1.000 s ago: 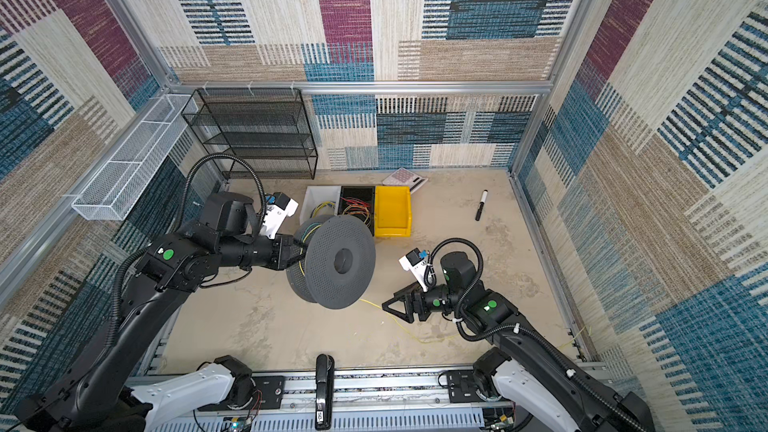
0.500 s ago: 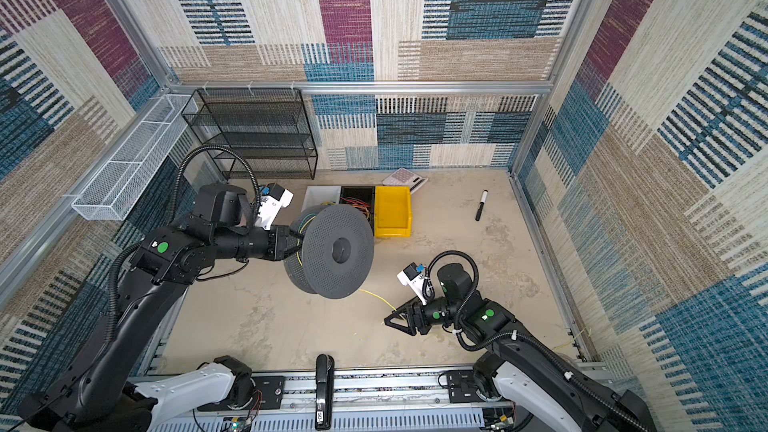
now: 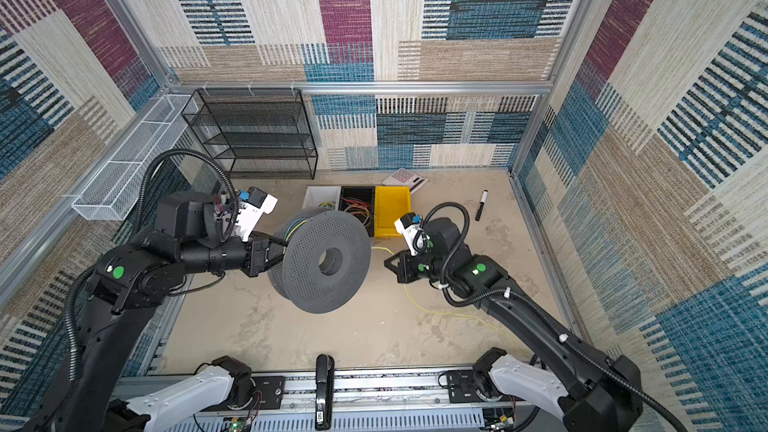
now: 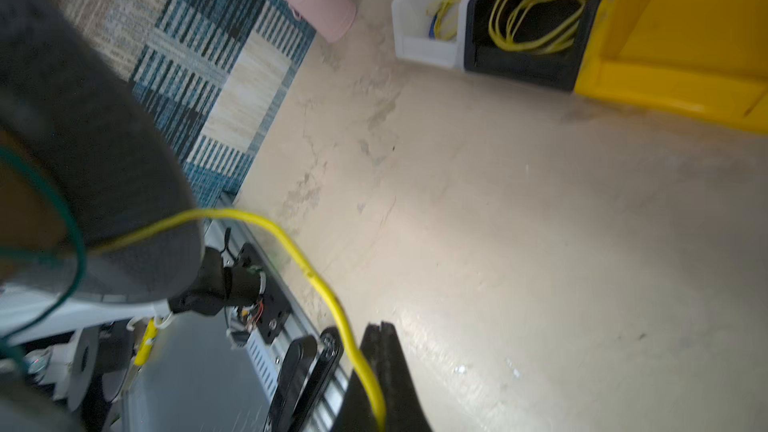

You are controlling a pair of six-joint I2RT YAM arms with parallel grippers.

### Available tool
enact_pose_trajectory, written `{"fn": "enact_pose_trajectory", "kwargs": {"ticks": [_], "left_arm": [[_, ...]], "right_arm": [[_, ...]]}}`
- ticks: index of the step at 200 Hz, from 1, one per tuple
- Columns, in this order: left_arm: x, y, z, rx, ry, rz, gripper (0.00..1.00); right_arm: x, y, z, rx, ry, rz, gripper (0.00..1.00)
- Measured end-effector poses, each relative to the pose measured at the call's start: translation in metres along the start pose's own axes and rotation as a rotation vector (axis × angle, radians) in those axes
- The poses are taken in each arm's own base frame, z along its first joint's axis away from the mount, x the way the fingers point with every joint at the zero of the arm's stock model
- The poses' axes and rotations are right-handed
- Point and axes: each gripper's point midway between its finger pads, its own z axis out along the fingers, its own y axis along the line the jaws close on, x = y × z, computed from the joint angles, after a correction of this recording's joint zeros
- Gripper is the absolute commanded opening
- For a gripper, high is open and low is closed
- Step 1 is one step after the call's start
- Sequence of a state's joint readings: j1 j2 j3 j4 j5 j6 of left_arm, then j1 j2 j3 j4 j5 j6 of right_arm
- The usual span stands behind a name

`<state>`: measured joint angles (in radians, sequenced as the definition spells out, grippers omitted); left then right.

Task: Wrap the cables

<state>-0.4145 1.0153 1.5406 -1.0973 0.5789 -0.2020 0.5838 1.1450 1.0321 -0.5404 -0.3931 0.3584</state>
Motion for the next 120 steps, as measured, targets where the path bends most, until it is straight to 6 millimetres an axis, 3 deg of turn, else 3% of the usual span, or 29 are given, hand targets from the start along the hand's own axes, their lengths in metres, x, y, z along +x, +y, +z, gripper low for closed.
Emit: {"fn": "enact_pose_trajectory", "kwargs": {"ticks": [20,50,75,120], "left_arm": [[0.009,-0.001,-0.003,0.004,-0.001,0.031,0.0],[0.025,0.005,0.002,-0.026,0.04,0.078,0.0],[0.035,0.021,0.007,-0.121,0.082,0.137,0.0],[0.039,0.06,0.026,-0.36,0.191,0.243,0.0]], "right_arm": [[-0.039,0.003,0.008,0.038,0.007,-0.057,0.0],[-0.088,0.03,0.016,-0.026,0.02,-0.143,0.0],[-0.098,0.053,0.024,-0.138,0.088,-0.16,0.0],[-0.088,0.087,0.032,-0.378,0.219,-0.128,0.0]]}}
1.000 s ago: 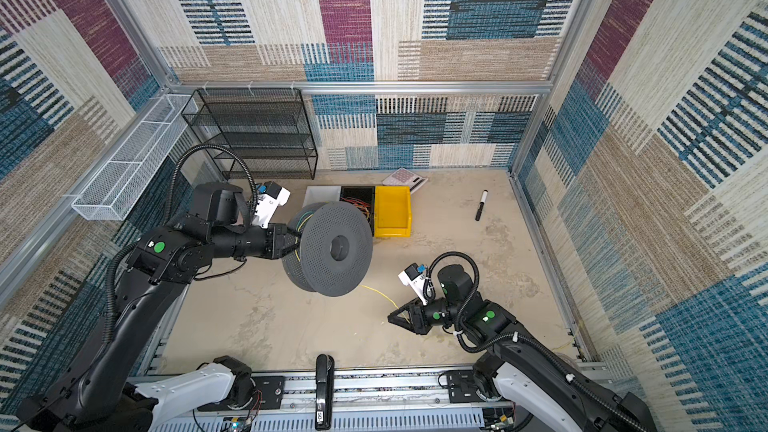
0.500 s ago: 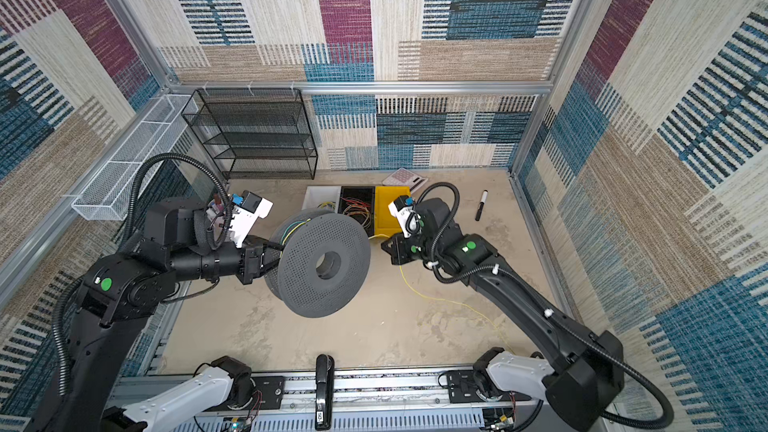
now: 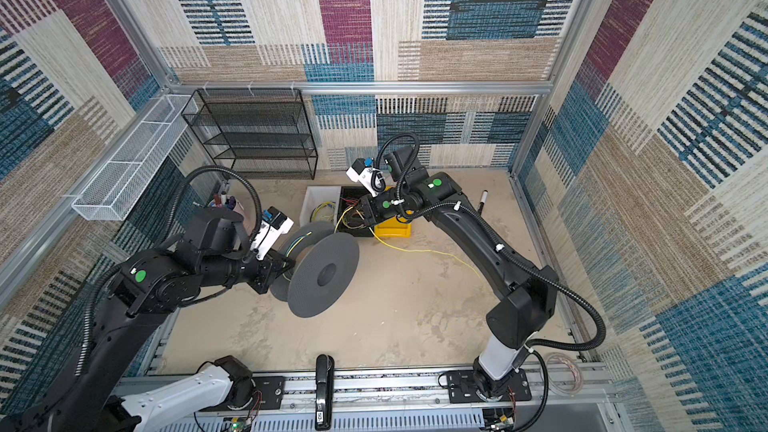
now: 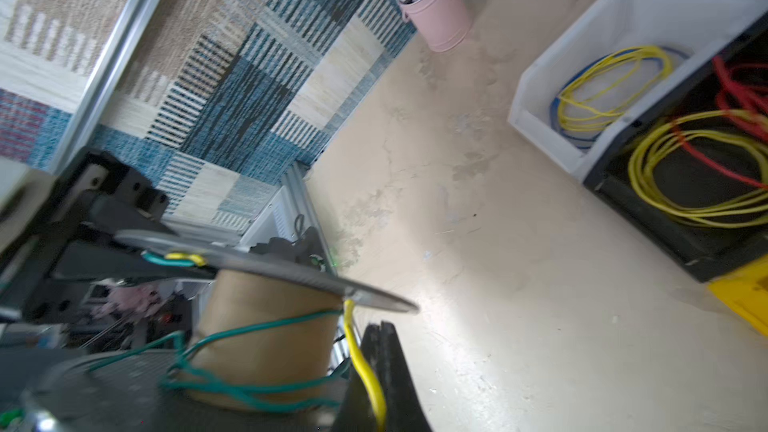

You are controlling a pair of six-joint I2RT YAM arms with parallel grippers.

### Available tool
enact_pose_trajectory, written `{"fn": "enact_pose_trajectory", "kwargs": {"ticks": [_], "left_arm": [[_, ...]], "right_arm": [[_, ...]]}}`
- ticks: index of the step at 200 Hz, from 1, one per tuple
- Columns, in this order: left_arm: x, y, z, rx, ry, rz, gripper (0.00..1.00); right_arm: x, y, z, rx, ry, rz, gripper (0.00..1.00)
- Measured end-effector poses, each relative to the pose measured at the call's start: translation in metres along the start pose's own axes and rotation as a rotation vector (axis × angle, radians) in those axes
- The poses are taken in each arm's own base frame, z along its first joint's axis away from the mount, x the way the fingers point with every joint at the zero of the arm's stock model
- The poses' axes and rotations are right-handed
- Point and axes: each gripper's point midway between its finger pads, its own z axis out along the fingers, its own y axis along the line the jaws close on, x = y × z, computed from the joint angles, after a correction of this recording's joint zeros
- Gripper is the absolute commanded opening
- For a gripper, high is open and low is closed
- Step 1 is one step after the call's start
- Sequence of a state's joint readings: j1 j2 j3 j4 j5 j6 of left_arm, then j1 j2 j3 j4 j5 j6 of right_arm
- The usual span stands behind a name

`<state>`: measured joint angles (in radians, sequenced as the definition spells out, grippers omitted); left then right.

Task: Wrap the cables

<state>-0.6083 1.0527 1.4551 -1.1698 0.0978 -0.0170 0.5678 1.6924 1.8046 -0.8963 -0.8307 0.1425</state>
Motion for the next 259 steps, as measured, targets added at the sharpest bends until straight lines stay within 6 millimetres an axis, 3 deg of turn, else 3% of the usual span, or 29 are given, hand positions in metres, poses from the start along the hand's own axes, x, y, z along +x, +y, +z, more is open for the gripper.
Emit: {"fn": "enact_pose_trajectory", "kwargs": {"ticks": [33,69,99,124,178,210,222,259], "left_arm": [[-0.014,0.022,0.001,-0.169,0.005,0.052,0.0],[-0.025,0.031,-0.001,-0.268,0.016,0.093,0.0],[-0.038,0.034,-0.005,-0.315,0.016,0.111,0.0],[-0.059,0.043,-0.011,-0.398,-0.034,0.088,0.0],[-0.079,0.054,-0.018,-0.527,-0.068,0.064,0.0],[-0.087,0.066,-0.019,-0.619,-0.075,0.014,0.0],[-0.091,0.068,-0.019,-0.637,-0.08,0.006,0.0],[-0.102,0.07,-0.018,-0.661,-0.095,-0.001,0.0]], "right_arm": [[-0.002,0.029,-0.002,-0.176,0.012,0.005,0.0],[-0.001,0.047,-0.006,-0.308,-0.031,0.033,0.0],[-0.004,0.082,-0.008,-0.389,-0.054,-0.008,0.12],[0.001,0.11,-0.013,-0.469,-0.035,-0.05,0.3],[0.016,0.135,-0.007,-0.537,0.01,-0.075,0.29],[0.037,0.154,0.003,-0.569,0.055,-0.089,0.37],[0.043,0.158,0.002,-0.57,0.057,-0.094,0.36],[0.05,0.163,-0.009,-0.536,0.019,-0.104,0.14]]}}
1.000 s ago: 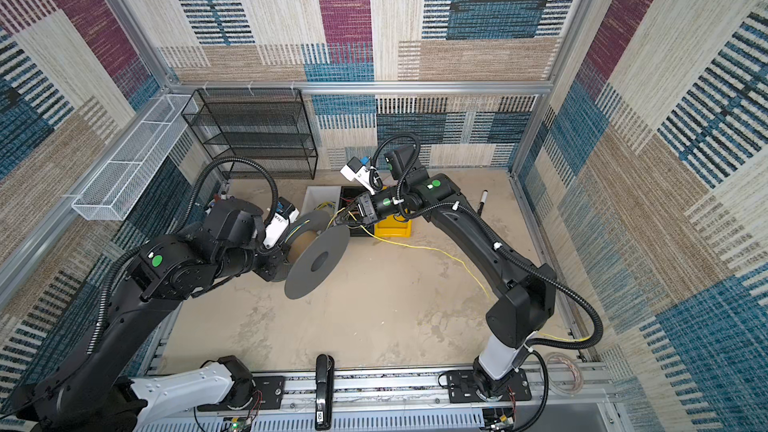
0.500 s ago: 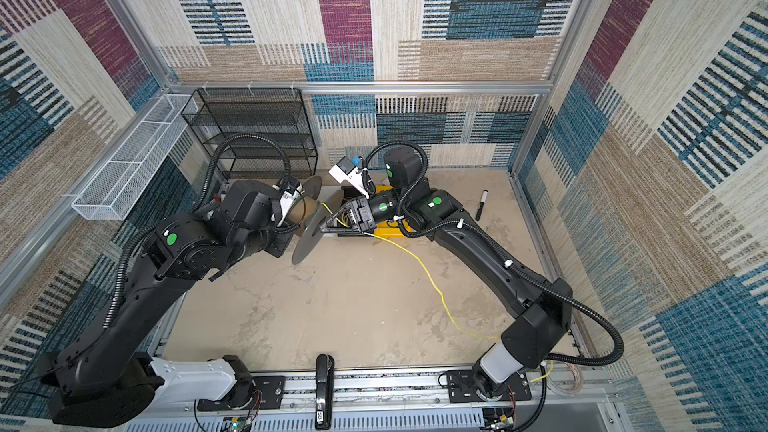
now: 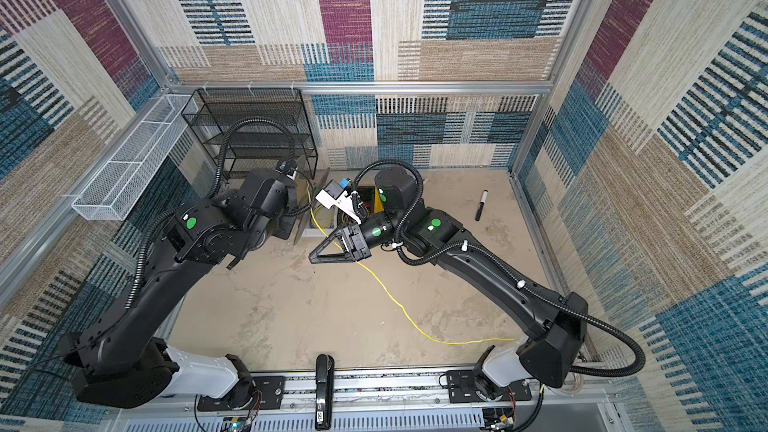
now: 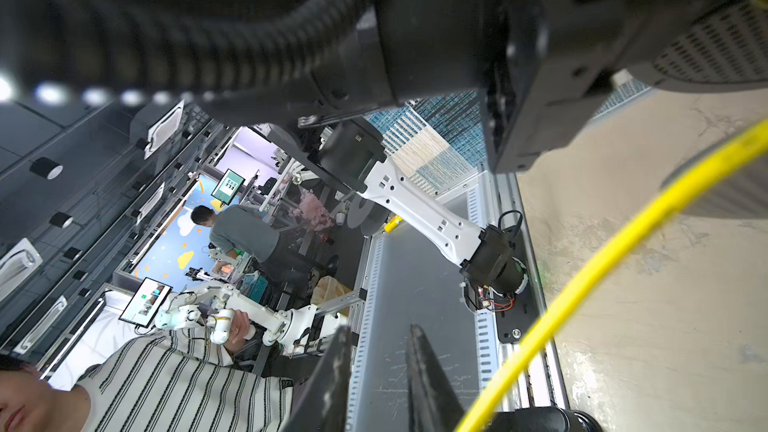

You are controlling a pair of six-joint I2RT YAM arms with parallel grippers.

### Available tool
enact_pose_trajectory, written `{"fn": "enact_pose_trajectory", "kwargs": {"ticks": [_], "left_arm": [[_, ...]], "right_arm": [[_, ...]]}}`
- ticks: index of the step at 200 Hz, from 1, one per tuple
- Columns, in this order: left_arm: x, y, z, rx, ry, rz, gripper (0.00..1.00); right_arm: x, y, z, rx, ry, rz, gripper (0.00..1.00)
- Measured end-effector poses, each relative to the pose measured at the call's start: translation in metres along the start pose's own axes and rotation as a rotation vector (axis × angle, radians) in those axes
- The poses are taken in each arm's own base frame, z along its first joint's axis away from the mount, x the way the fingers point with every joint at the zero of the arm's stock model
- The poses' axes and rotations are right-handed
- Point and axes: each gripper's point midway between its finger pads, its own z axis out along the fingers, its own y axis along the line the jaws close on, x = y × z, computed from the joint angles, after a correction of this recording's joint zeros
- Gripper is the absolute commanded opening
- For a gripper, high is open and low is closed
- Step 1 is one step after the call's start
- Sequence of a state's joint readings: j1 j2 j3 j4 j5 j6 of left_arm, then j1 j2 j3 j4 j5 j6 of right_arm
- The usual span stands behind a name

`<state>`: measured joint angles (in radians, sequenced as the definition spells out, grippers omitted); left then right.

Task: Wrap the cables

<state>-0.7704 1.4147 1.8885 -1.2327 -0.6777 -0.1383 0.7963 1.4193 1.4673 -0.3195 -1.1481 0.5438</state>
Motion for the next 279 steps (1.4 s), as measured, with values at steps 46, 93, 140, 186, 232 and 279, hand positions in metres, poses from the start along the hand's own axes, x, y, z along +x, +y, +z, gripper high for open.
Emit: {"fn": "enact_pose_trajectory", "kwargs": {"ticks": [46,93,140,186,232,279], "left_arm": [[-0.002,-0.016,0.013,0.019,0.025,-0.022,0.0],[0.0,-0.033,0.019,0.101,0.02,-0.179,0.0],[-0.001,-0.041,0.019,0.26,0.053,-0.415,0.0],[-0.005,-0.042,0.017,0.411,0.075,-0.648,0.0],[0.012,-0.033,0.005,0.556,0.11,-0.808,0.0],[0.001,-0.023,-0.012,0.616,0.071,-0.824,0.0]], "right_arm": [[0.018,-0.006,0.001,0.059,-0.017,0.019,0.11],[0.041,-0.01,0.029,0.077,-0.029,0.013,0.0],[0.075,-0.057,0.042,0.201,-0.063,0.036,0.0],[0.121,-0.126,0.028,0.478,-0.056,0.005,0.0],[0.145,-0.16,0.02,0.591,-0.021,-0.024,0.07],[0.177,-0.166,0.028,0.517,0.055,0.015,0.18]]}}
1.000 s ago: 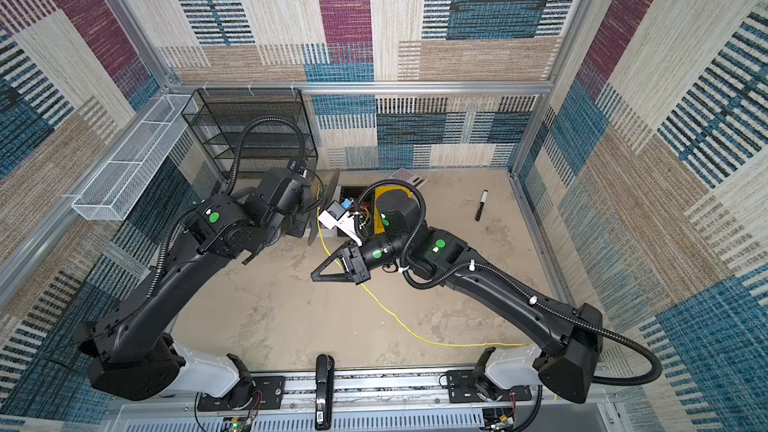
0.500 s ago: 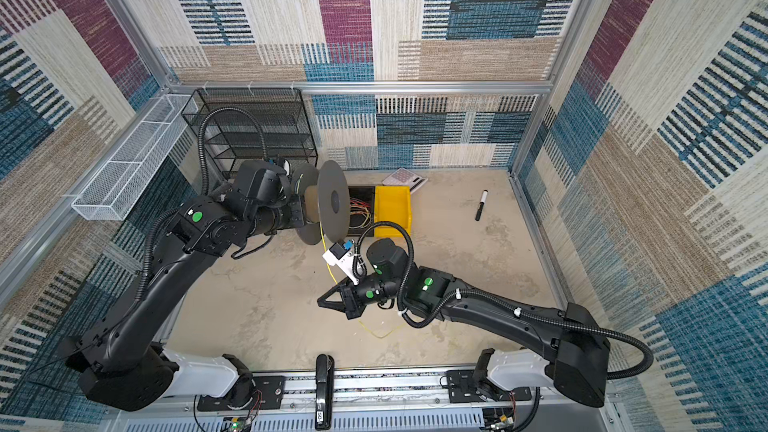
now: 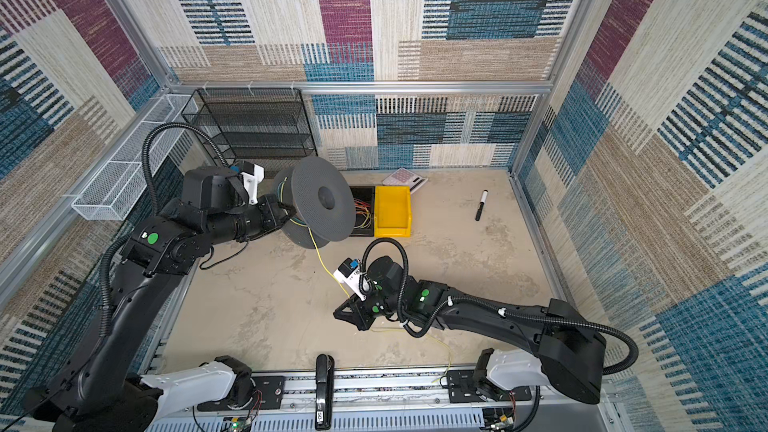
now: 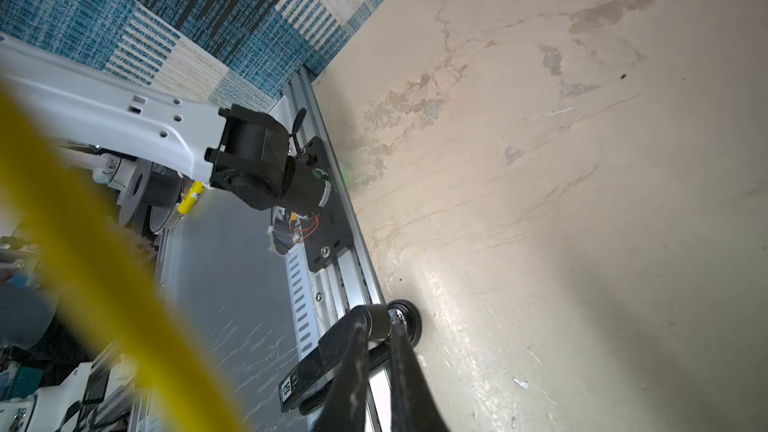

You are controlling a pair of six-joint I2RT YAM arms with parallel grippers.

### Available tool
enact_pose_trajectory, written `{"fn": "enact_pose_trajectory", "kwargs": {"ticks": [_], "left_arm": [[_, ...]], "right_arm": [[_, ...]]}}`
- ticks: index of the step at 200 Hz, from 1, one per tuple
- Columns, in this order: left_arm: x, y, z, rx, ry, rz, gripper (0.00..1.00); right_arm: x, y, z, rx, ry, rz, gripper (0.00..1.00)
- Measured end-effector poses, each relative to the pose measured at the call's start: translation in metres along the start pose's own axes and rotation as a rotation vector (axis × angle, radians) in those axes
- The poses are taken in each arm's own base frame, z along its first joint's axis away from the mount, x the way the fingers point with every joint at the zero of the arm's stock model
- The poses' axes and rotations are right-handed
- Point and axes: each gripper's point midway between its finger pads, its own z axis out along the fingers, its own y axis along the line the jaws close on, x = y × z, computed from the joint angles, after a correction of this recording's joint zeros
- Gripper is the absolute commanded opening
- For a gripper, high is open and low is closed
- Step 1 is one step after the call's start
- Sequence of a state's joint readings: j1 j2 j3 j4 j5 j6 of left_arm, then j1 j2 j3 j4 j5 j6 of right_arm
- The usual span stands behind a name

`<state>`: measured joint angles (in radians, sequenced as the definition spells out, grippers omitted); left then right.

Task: Wrap the cables

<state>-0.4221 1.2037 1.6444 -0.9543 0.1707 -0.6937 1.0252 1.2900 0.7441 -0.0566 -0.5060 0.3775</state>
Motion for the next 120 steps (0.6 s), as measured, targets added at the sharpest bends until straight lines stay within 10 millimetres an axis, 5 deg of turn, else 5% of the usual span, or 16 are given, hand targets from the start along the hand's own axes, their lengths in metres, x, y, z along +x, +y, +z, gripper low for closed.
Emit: {"fn": "enact_pose_trajectory", "kwargs": {"ticks": [34,64,93,120], "left_arm": [[-0.008,0.001,-0.005,0.013,0.0,-0.006,0.0],[-0.012,0.007,-0.005,0.029,0.021,-0.038,0.0],[-0.016,0.005,-0.013,0.116,0.075,-0.078,0.0],[-0.027,0.003,-0.021,0.25,0.076,-0.116,0.0]], "right_arm": [[0.012,0.006,-0.008,-0.034,0.006,-0.005,0.01],[0.019,0.006,-0.014,-0.033,-0.006,-0.018,0.0],[0.014,-0.015,-0.017,0.041,-0.049,0.008,0.0],[0.001,-0.055,-0.035,0.151,-0.108,0.093,0.0]]}}
